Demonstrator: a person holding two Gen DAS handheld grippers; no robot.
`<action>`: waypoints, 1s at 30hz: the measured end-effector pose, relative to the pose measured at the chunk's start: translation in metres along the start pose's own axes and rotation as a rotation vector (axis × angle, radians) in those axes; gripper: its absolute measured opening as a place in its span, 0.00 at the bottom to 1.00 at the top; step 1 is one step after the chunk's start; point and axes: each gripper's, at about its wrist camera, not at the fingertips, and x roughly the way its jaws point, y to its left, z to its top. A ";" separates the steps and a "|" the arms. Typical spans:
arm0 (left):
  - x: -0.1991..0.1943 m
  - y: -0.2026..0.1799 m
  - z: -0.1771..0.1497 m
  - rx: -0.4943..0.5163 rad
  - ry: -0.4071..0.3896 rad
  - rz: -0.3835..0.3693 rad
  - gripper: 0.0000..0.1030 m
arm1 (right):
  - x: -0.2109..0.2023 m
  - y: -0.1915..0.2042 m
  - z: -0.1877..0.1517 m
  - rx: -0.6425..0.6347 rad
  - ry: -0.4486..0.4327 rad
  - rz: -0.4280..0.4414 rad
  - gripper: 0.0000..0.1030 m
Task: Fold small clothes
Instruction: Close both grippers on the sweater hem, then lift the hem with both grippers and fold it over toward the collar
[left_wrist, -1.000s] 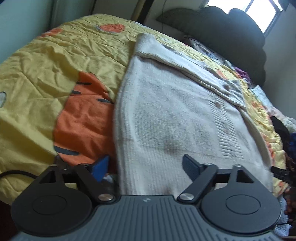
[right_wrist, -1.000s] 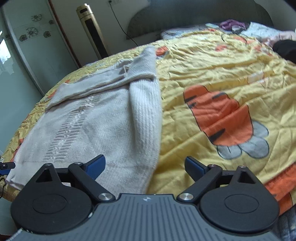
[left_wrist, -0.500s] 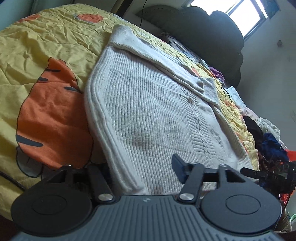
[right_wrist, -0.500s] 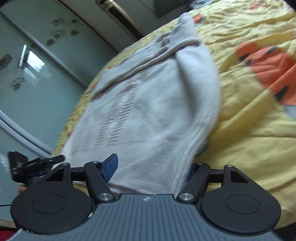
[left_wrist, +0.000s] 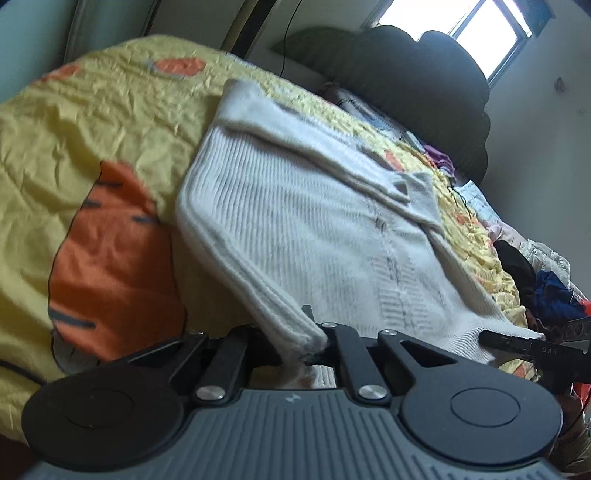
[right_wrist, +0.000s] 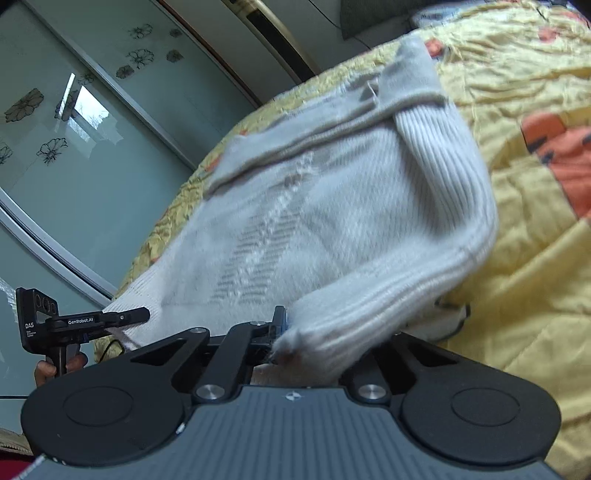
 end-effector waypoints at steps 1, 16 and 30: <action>-0.001 -0.004 0.005 0.007 -0.012 0.000 0.07 | -0.002 0.003 0.004 -0.015 -0.012 -0.002 0.13; 0.011 -0.051 0.063 0.119 -0.168 0.106 0.06 | 0.017 0.022 0.073 -0.149 -0.176 -0.096 0.12; 0.055 -0.077 0.083 0.248 -0.213 0.300 0.06 | 0.043 0.003 0.095 -0.151 -0.225 -0.166 0.12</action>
